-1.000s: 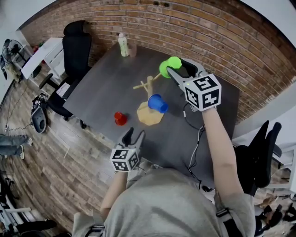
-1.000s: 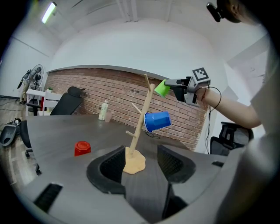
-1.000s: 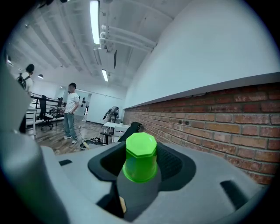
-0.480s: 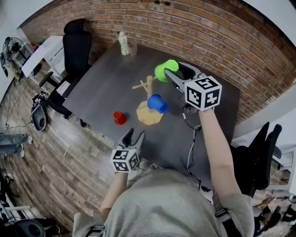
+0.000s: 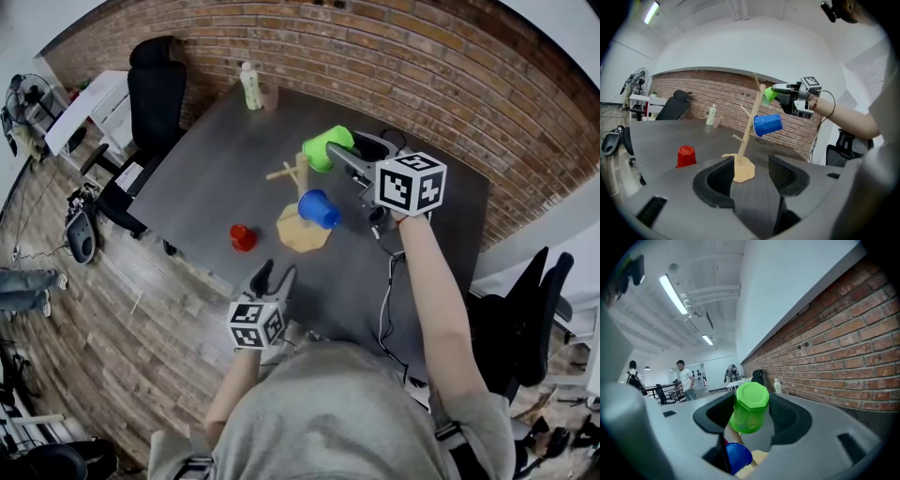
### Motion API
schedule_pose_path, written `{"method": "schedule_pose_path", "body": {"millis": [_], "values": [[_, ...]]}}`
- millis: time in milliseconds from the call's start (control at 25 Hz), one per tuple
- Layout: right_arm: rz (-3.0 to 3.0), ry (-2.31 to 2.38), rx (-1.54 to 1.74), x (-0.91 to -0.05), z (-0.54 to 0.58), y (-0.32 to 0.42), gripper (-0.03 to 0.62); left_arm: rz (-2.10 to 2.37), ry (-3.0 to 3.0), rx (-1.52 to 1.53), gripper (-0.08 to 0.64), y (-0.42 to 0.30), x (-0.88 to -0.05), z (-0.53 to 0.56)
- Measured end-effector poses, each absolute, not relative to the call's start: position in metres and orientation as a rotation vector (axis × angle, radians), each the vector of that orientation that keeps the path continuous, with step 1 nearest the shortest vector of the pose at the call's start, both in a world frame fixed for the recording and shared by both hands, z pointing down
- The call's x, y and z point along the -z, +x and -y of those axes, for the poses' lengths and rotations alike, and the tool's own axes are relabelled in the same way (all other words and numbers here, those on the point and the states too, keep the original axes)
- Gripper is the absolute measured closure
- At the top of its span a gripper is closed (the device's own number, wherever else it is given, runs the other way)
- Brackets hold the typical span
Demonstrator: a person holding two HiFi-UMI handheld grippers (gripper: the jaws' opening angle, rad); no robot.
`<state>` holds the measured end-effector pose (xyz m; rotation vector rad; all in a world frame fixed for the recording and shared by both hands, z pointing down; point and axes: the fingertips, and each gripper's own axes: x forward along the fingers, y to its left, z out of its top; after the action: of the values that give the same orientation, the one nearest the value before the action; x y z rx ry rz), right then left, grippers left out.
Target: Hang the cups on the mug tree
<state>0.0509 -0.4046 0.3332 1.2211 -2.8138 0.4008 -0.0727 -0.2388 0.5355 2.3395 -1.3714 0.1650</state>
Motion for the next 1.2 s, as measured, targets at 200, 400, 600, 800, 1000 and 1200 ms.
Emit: {"method": "schedule_pose_path", "body": {"millis": [200,400,600,800,1000,1200], "values": [[2.790,1.250,-0.426,-0.343,0.409,0.055,0.344,1.379,2.330,-0.166,0.337,-0.076,-0.536,0.239],[2.758,1.273,-0.417,-0.350,0.411,0.058,0.342,1.373,2.329,-0.170,0.337,-0.075,-0.536,0.238],[2.750,1.279,-0.417,-0.355,0.409,0.061,0.340,1.372,2.331,-0.173,0.337,-0.074,-0.536,0.238],[2.734,1.291,-0.391,-0.356,0.403,0.066,0.341,1.378,2.331,-0.176,0.337,-0.073,-0.535,0.240],[2.683,1.312,-0.274,-0.363,0.390,0.070,0.341,1.391,2.333,-0.191,0.337,-0.076,-0.536,0.244],[2.612,1.334,-0.127,-0.371,0.372,0.070,0.341,1.404,2.339,-0.212,0.337,-0.080,-0.534,0.248]]}}
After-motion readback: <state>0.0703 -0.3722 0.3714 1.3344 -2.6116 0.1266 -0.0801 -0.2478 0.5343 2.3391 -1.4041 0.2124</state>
